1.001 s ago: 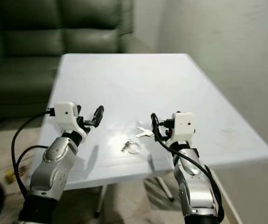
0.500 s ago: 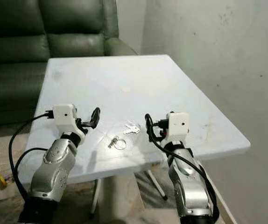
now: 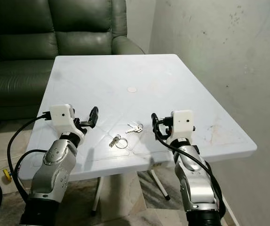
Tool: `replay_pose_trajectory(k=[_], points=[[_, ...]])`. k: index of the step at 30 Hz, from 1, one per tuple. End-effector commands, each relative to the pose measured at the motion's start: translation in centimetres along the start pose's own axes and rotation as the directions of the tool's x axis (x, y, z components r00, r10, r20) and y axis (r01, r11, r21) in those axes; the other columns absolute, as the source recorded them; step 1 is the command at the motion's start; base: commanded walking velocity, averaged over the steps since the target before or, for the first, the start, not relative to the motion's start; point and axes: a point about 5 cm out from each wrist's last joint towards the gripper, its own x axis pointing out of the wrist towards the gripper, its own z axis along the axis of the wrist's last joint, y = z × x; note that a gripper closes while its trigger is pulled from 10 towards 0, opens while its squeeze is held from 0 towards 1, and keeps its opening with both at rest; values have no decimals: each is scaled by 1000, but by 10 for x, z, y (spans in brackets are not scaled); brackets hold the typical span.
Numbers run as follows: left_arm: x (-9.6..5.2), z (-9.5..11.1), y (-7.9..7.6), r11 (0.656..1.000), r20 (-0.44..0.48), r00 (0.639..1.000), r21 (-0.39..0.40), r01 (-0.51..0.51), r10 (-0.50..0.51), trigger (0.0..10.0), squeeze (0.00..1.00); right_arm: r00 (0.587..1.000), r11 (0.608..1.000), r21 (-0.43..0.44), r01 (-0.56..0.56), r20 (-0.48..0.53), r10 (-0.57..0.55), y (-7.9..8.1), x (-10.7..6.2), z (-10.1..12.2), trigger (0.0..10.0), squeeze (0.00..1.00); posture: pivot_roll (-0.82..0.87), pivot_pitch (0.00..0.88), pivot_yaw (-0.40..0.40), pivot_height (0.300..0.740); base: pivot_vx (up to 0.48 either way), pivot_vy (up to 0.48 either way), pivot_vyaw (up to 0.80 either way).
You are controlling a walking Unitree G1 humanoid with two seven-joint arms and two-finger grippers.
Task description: Hang keys on a hook
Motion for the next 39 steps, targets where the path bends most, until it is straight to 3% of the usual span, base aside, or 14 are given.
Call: replay_pose_trajectory(k=[1, 6, 10, 13, 16, 21, 39], points=[[0, -3, 4, 999, -23, 999, -20, -29, 28, 10000, 0, 1000, 1000, -5, 15, -20, -15, -7, 3, 1, 10000, 0, -81, 12, -74, 740, 0, 0, 0], [-1, -2, 4, 1000, -10, 1000, 0, -26, 26, 10000, 0, 1000, 1000, -22, 6, -8, -7, -7, 4, 1, 10000, 0, -78, 8, -79, 740, 0, 0, 0], [-10, -8, -16, 990, -24, 993, 70, 121, -120, 10000, 0, 997, 994, -67, -82, 9, 83, 4, 0, -1, 10000, 0, -74, 12, -80, 740, 0, 0, 0], [-14, -15, -17, 990, -50, 990, 58, 131, -129, 10000, 0, 999, 997, -65, -37, 5, 38, -2, 0, -3, 10000, 0, -74, 12, -80, 740, 0, 0, 0], [-23, -25, -20, 979, -79, 985, 119, 164, -156, 10000, 0, 1000, 998, -64, -14, 2, 14, -8, 0, -3, 10000, 0, -81, 24, -74, 740, 0, 0, 0], [-30, -28, -19, 981, -94, 983, 100, 168, -159, 10000, 0, 1000, 999, -49, -6, 10, 7, -8, 2, -1, 10000, 0, -76, 28, -76, 740, 0, 0, 0], [-39, -25, -20, 986, -97, 985, 68, 153, -146, 10000, 0, 997, 999, 8, -43, -64, 44, 21, 31, -4, 10000, 0, -47, 48, -94, 740, 0, 0, 0]])
